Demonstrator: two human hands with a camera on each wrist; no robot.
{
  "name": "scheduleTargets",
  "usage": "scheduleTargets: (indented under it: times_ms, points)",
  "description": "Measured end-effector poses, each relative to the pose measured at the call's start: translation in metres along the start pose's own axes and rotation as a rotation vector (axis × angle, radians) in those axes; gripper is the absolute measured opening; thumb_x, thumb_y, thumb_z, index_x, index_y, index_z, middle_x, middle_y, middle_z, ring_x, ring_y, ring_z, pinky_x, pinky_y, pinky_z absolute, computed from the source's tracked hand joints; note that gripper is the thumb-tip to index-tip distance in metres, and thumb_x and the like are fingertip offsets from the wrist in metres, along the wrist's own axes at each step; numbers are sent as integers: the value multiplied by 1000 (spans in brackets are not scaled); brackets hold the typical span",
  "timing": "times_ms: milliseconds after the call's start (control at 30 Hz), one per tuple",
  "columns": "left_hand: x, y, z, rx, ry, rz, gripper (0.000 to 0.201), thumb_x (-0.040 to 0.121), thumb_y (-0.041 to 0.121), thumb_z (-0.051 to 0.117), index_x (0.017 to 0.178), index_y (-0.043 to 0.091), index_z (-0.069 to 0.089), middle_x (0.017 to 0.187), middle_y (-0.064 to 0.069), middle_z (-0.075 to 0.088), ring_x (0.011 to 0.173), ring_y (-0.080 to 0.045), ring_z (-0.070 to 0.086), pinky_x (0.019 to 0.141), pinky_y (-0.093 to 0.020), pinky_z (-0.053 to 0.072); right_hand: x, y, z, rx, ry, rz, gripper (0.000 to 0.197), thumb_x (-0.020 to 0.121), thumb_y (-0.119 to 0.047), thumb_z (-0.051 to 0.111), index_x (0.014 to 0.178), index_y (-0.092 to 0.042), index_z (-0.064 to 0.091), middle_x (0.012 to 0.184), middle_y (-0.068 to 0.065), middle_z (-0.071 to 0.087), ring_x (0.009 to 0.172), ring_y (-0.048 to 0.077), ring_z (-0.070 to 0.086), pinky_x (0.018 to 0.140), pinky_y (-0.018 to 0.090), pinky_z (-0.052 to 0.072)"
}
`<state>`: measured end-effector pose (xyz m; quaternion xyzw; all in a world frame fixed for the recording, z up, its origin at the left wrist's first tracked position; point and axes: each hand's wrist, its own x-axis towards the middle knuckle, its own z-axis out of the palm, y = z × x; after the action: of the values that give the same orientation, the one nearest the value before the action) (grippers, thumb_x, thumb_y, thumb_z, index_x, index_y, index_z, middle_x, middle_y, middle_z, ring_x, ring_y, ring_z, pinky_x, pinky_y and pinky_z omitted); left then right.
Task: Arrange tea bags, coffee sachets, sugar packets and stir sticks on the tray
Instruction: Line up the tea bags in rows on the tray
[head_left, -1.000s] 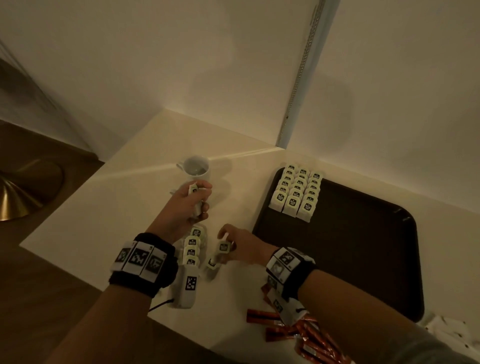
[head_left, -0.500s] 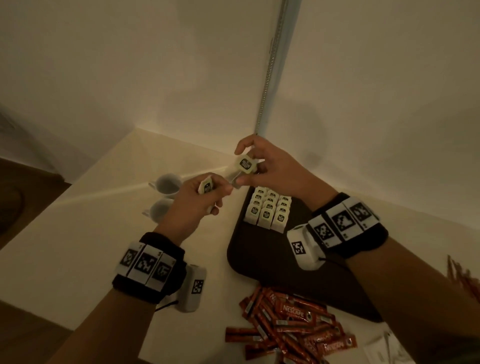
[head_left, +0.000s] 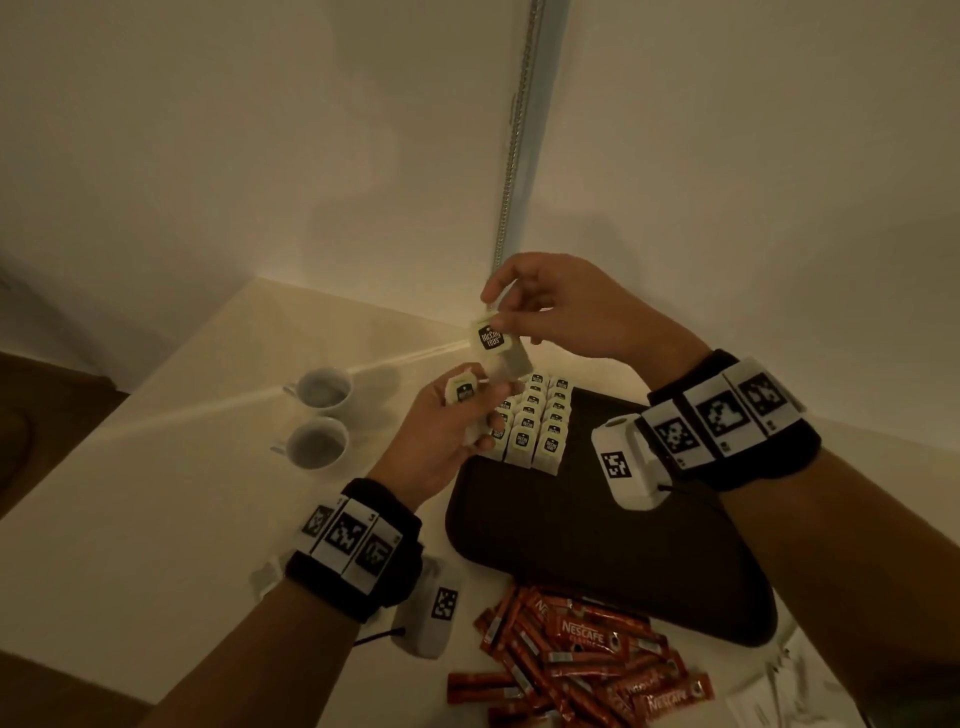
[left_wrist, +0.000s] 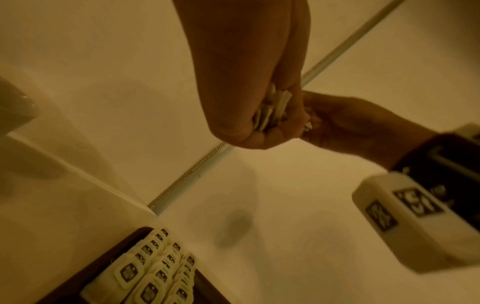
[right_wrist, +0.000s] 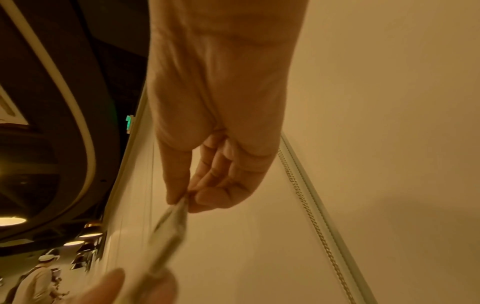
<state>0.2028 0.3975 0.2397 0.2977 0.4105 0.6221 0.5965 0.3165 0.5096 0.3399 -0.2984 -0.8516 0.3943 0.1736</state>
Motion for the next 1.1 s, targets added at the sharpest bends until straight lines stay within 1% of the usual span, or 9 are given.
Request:
scheduleTargets:
  times_ms: [133, 267, 367, 567, 633, 767, 833, 933, 1100]
  points:
    - [0, 2, 5, 9, -37, 86, 26, 74, 21, 70, 98, 29, 65, 95, -5, 66, 52, -8, 49, 46, -20, 41, 0, -15, 0, -179, -29, -68, 9, 80, -18, 74, 89, -18, 72, 76, -7, 70, 67, -4, 63, 66, 7, 45]
    - [1, 9, 8, 100, -65, 149, 9, 76, 23, 71, 82, 29, 74, 96, -17, 58, 53, -10, 45, 46, -20, 40, -5, -26, 1, -220, -7, -117, 3, 79, -20, 75, 81, -19, 73, 75, -10, 70, 67, -3, 61, 64, 6, 43]
    - [2, 9, 7, 91, -35, 162, 11, 76, 18, 69, 85, 22, 71, 94, -19, 57, 51, -10, 46, 44, -20, 41, -6, -31, -1, -204, 12, -105, 4, 79, -20, 74, 82, -19, 73, 76, -4, 72, 67, 2, 63, 62, 6, 44]
    - [1, 9, 4, 116, -48, 193, 8, 77, 23, 68, 82, 28, 72, 85, -16, 51, 51, -9, 46, 45, -20, 41, -5, -31, -7, -304, 6, -87, 7, 82, -23, 71, 87, -19, 73, 75, -16, 64, 67, -7, 57, 66, 4, 42]
    - [1, 11, 2, 146, -13, 220, 9, 77, 22, 66, 81, 28, 71, 77, -13, 52, 50, -8, 47, 44, -21, 40, -8, -27, -8, -262, 23, -91, 4, 83, -20, 70, 86, -18, 71, 77, -14, 65, 68, -6, 56, 68, 6, 43]
    - [1, 17, -5, 283, 94, 311, 13, 82, 9, 66, 92, 18, 65, 64, 10, 62, 48, -8, 47, 44, -22, 42, -14, -14, -8, -56, 67, -41, 4, 85, -15, 67, 88, -14, 68, 78, -3, 66, 69, 5, 58, 61, 11, 46]
    - [1, 21, -7, 382, 119, 340, 12, 83, 5, 67, 88, 16, 66, 61, 11, 63, 47, -6, 48, 45, -23, 43, -17, -8, -6, 28, 93, -42, 3, 85, -12, 67, 88, -14, 67, 76, -2, 65, 67, 7, 59, 60, 16, 49]
    - [2, 22, -7, 428, 152, 365, 29, 81, 4, 70, 100, 27, 64, 77, 9, 69, 52, -7, 54, 46, -25, 47, -19, 0, -2, 114, 119, -84, 5, 85, -10, 66, 88, -14, 66, 78, 0, 67, 67, 7, 61, 62, 18, 51]
    - [5, 16, -7, 431, 157, 359, 22, 85, 7, 66, 101, 23, 66, 72, 12, 66, 54, -8, 54, 46, -23, 46, -18, 8, 0, 172, 137, -117, 7, 86, -8, 64, 88, -15, 66, 77, -5, 66, 67, 6, 61, 64, 22, 52]
